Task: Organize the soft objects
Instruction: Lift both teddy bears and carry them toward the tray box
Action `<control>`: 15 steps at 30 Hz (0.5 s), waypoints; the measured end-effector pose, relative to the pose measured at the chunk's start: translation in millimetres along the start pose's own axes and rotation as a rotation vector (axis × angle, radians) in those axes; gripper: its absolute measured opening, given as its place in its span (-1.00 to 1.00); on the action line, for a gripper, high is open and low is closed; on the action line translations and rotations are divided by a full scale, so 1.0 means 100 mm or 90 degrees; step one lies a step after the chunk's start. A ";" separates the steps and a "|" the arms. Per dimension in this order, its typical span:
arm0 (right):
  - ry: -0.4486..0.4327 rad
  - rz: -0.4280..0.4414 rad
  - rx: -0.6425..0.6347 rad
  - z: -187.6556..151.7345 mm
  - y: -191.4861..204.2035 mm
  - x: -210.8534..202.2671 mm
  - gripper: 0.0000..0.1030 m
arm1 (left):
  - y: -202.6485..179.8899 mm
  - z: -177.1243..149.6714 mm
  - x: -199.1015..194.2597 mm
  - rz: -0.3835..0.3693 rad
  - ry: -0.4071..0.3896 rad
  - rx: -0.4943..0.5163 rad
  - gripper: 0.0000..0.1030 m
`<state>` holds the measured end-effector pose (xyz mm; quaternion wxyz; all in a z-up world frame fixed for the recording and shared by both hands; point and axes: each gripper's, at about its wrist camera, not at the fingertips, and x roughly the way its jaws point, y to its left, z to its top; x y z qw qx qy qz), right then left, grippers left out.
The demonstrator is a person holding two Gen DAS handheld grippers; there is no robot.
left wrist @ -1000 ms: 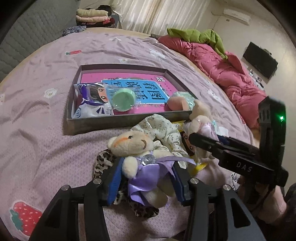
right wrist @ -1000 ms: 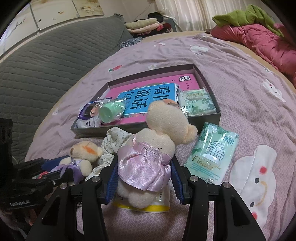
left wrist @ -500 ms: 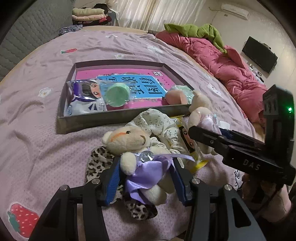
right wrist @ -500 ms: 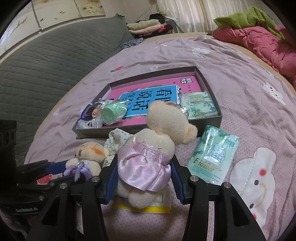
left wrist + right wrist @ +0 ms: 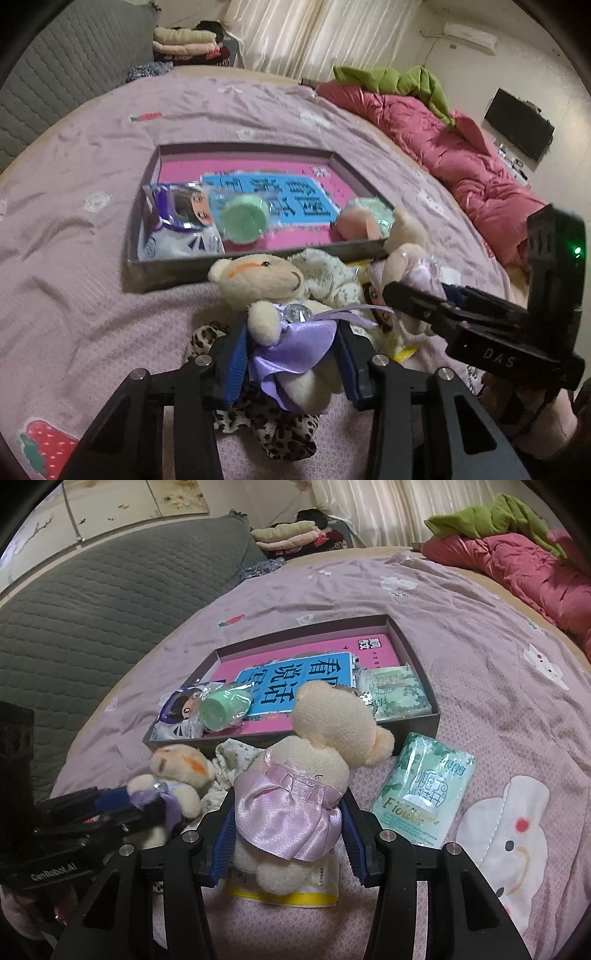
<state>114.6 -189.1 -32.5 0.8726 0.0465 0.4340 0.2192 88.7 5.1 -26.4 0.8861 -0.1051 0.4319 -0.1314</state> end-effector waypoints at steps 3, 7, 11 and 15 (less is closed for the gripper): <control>-0.010 -0.002 -0.010 0.02 0.03 -0.03 0.01 | -0.01 0.03 -0.07 0.005 -0.019 0.003 -0.17; -0.028 -0.005 -0.022 0.04 0.07 -0.08 0.01 | 0.00 0.08 -0.13 0.011 -0.039 0.003 -0.17; -0.045 -0.003 -0.035 0.08 0.11 -0.13 0.01 | 0.01 0.13 -0.20 0.016 -0.058 0.004 -0.17; -0.056 -0.001 -0.047 0.12 0.15 -0.18 0.01 | 0.02 0.21 -0.27 0.024 -0.087 0.007 -0.17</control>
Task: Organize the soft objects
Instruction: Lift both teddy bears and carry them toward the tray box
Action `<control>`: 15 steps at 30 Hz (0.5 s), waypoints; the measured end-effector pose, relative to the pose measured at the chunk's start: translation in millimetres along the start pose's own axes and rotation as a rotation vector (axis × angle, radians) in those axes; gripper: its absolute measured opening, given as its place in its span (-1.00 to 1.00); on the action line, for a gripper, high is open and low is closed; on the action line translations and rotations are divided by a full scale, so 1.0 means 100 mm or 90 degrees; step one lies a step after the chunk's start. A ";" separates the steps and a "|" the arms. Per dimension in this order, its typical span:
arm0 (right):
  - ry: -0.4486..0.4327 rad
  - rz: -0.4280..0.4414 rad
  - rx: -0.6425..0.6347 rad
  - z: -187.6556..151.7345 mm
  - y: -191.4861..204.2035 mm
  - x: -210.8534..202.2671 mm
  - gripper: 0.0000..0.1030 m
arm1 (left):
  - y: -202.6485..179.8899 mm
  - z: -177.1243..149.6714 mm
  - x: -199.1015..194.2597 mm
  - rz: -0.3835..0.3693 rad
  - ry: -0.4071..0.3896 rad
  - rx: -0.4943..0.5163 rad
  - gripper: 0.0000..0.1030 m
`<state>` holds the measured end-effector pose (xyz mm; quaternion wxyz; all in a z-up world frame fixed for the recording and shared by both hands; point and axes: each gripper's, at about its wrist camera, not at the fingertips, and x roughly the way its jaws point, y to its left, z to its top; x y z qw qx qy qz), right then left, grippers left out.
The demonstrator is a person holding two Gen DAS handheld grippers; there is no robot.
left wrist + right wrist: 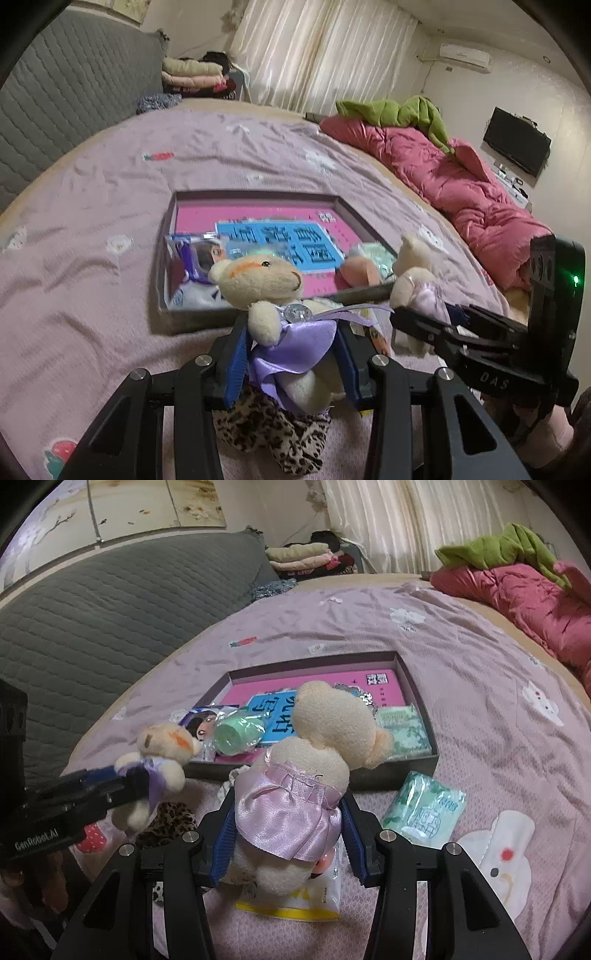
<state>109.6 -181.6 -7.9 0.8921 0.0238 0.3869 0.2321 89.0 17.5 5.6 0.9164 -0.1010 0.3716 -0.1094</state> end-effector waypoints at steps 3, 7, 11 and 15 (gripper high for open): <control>-0.008 0.002 -0.006 0.04 0.02 -0.02 0.01 | 0.03 0.05 0.01 0.004 -0.007 -0.005 -0.17; -0.019 0.000 -0.021 0.11 0.04 0.00 0.01 | 0.04 0.11 0.05 0.004 -0.013 -0.012 -0.17; -0.032 -0.007 -0.034 0.23 0.03 0.05 0.01 | 0.03 0.20 0.08 0.013 -0.030 -0.002 -0.17; -0.046 -0.015 -0.042 0.35 0.01 0.12 0.01 | 0.06 0.31 0.12 0.026 -0.050 0.005 -0.17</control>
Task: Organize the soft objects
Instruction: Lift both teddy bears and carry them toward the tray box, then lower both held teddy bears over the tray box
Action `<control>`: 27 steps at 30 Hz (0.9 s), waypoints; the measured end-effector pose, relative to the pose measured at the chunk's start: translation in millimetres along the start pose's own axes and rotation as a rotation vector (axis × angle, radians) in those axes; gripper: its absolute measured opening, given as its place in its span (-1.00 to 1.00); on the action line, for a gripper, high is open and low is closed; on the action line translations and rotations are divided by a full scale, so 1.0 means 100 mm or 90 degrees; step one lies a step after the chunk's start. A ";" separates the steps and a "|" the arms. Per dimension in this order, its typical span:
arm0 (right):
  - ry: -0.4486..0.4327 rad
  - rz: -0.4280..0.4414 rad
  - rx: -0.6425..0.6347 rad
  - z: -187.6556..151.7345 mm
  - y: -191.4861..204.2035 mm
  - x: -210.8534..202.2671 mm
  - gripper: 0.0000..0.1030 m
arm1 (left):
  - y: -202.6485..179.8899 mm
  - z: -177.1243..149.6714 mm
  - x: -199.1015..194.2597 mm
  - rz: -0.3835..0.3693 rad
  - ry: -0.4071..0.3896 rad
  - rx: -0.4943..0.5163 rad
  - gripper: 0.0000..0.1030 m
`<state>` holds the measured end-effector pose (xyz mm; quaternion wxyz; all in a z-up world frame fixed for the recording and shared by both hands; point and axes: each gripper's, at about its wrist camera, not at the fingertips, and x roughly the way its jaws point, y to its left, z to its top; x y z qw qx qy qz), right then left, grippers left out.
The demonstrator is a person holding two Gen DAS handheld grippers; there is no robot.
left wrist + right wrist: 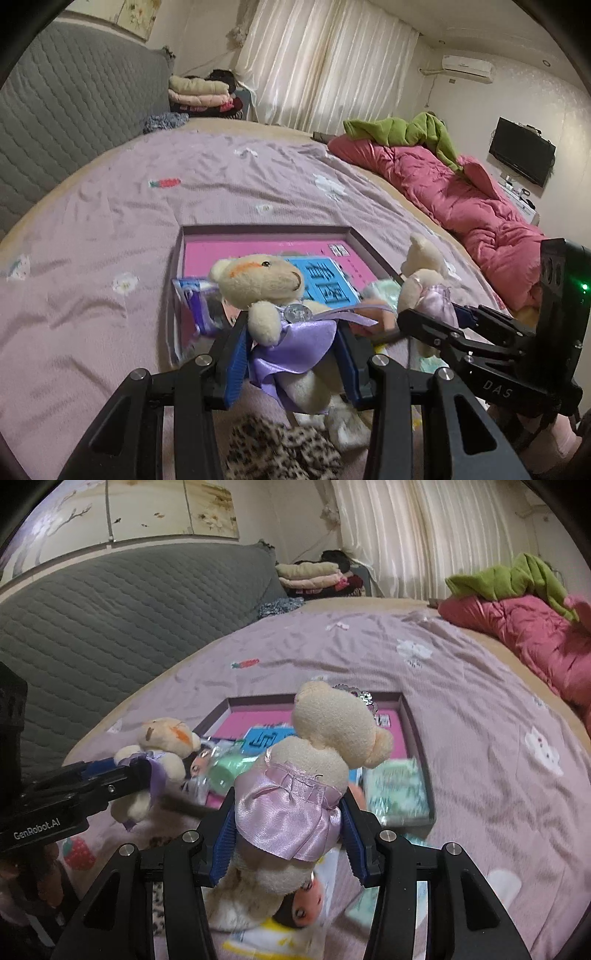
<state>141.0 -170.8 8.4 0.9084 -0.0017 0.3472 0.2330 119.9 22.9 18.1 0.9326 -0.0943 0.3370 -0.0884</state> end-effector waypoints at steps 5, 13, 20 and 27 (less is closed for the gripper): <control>-0.006 -0.003 0.006 0.08 -0.05 0.07 0.01 | 0.06 0.10 0.07 -0.001 -0.009 -0.009 -0.17; -0.008 0.004 0.011 0.19 -0.09 0.19 0.01 | 0.11 0.21 0.19 0.007 -0.014 -0.017 -0.17; -0.014 0.017 -0.010 0.28 0.00 0.23 0.01 | 0.16 0.27 0.29 0.016 -0.008 -0.026 -0.17; -0.026 0.007 -0.028 0.42 0.00 0.32 0.01 | 0.16 0.28 0.38 0.025 0.001 -0.026 -0.17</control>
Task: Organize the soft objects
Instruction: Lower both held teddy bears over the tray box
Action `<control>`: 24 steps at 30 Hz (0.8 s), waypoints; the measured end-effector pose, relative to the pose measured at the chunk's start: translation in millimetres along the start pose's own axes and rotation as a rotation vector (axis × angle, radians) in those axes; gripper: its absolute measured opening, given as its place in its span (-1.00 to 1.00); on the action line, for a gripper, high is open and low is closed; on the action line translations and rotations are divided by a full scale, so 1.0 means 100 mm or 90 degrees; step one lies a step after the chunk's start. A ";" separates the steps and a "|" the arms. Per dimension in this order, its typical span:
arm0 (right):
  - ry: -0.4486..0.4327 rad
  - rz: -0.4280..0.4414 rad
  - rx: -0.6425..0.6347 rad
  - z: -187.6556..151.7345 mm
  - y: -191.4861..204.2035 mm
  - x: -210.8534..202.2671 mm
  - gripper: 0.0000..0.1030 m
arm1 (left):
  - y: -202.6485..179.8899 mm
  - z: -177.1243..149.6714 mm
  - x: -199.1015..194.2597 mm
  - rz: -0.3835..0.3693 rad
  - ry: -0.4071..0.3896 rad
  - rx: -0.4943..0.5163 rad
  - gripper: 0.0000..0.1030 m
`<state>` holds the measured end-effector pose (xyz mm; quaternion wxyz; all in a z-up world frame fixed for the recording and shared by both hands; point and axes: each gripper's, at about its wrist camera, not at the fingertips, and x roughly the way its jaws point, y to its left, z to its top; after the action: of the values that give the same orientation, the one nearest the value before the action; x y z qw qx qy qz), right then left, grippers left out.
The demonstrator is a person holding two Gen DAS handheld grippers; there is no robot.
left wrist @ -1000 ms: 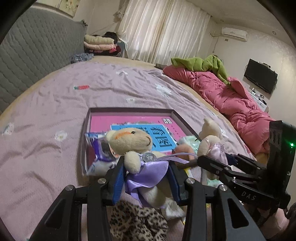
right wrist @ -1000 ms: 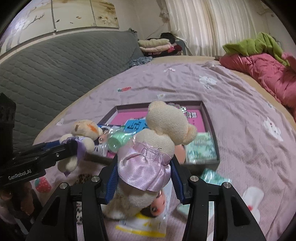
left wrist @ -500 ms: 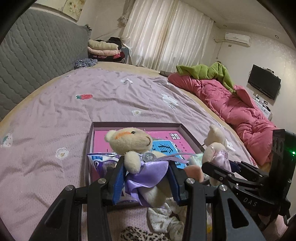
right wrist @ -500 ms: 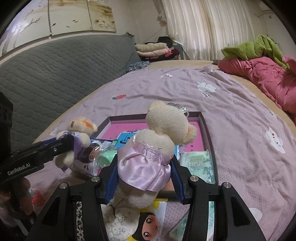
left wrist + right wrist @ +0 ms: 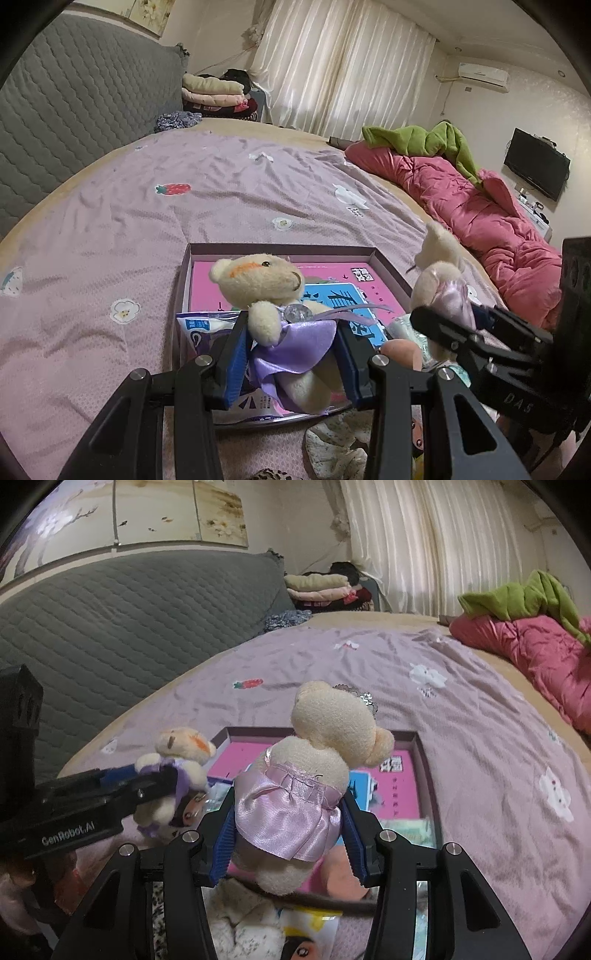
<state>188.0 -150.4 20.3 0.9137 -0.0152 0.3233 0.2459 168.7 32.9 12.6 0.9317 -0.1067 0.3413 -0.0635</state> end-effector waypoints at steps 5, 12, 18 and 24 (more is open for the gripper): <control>0.002 -0.001 -0.004 0.04 -0.03 0.07 0.01 | 0.04 0.01 0.08 0.005 0.014 -0.007 -0.17; 0.003 -0.004 -0.024 0.07 0.00 0.15 0.01 | 0.05 -0.01 0.21 0.015 0.037 -0.007 -0.17; 0.019 -0.010 -0.031 0.07 -0.01 0.26 0.01 | 0.07 -0.03 0.29 0.022 0.055 -0.010 -0.17; 0.043 -0.004 -0.036 0.06 -0.02 0.36 0.01 | 0.16 -0.02 0.31 0.030 0.059 -0.029 -0.17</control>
<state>216.5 -135.4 2.8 0.9023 -0.0506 0.3465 0.2515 191.7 42.2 -12.6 0.9134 -0.1168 0.3882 -0.0384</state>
